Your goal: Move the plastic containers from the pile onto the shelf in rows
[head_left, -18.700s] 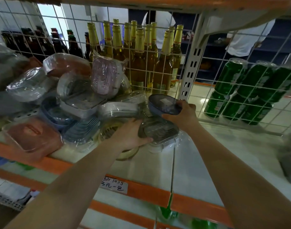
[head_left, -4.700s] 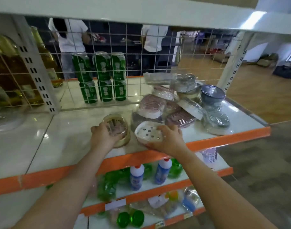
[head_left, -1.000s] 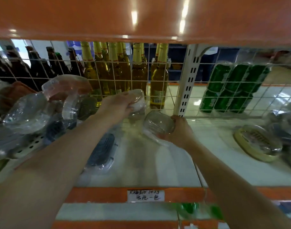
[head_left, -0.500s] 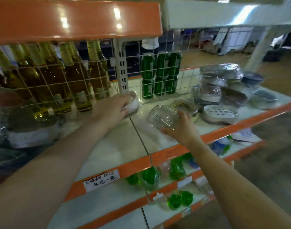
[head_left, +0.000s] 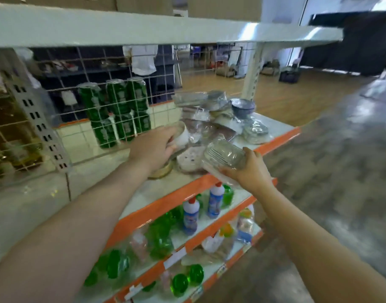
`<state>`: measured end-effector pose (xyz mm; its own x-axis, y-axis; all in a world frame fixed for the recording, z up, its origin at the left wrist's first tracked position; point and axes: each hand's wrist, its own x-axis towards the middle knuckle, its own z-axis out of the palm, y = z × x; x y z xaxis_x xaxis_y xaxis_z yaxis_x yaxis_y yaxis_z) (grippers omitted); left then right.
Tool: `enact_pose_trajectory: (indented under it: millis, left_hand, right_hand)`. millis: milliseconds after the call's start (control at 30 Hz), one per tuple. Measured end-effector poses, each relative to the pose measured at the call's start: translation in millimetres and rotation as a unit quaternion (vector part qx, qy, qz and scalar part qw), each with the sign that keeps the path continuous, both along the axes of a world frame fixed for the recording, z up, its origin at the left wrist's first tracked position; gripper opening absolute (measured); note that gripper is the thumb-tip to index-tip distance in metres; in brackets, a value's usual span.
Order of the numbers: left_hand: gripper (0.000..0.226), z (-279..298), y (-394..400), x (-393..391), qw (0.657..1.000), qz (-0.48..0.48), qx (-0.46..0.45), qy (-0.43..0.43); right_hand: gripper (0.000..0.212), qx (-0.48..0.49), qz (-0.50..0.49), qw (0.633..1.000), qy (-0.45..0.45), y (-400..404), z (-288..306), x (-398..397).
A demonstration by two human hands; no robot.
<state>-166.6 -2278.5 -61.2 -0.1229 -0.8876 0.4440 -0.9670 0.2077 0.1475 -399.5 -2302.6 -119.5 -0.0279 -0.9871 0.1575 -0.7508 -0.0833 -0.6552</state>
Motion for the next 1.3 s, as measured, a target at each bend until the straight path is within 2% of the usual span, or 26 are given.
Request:
enact_pose_trajectory:
  millis: [33,233,533,667,800,933,1000,1067,1300]
  left_hand:
    - [0.005,0,-9,-17,1.0,0.0,-0.002,0.006]
    - [0.016,-9,-66,-93,0.999,0.026,-0.019,0.035]
    - [0.016,0,-149,-174,0.999,-0.005,-0.023,0.046]
    - [0.031,11,-197,-195,0.998,-0.02,-0.033,0.057]
    - [0.007,14,-260,-207,0.998,-0.029,-0.033,0.036]
    - [0.006,17,-312,-219,0.999,-0.033,-0.013,0.029]
    - [0.013,17,-333,-226,0.999,-0.039,-0.003,0.012]
    - [0.02,15,-349,-232,0.999,-0.04,0.014,0.003]
    - [0.016,-1,-399,-254,0.999,-0.031,0.021,-0.015]
  right_hand:
    - [0.1,-0.002,0.0,1.0,0.008,-10,1,-17]
    - [0.095,-0.015,0.011,0.998,0.059,-67,5,-98]
    - [0.099,-0.002,-0.024,0.999,0.028,-140,3,-163]
    - [0.098,-0.003,-0.041,0.999,0.006,-186,2,-182]
    - [0.096,-0.004,-0.059,0.998,-0.003,-239,5,-194]
    - [0.099,0.015,-0.075,0.997,-0.01,-290,2,-204]
    - [0.098,0.025,-0.082,0.996,-0.013,-311,-1,-207]
    - [0.091,0.039,-0.085,0.996,0.002,-328,-6,-208]
    - [0.078,0.09,-0.062,0.994,0.006,-382,-29,-214]
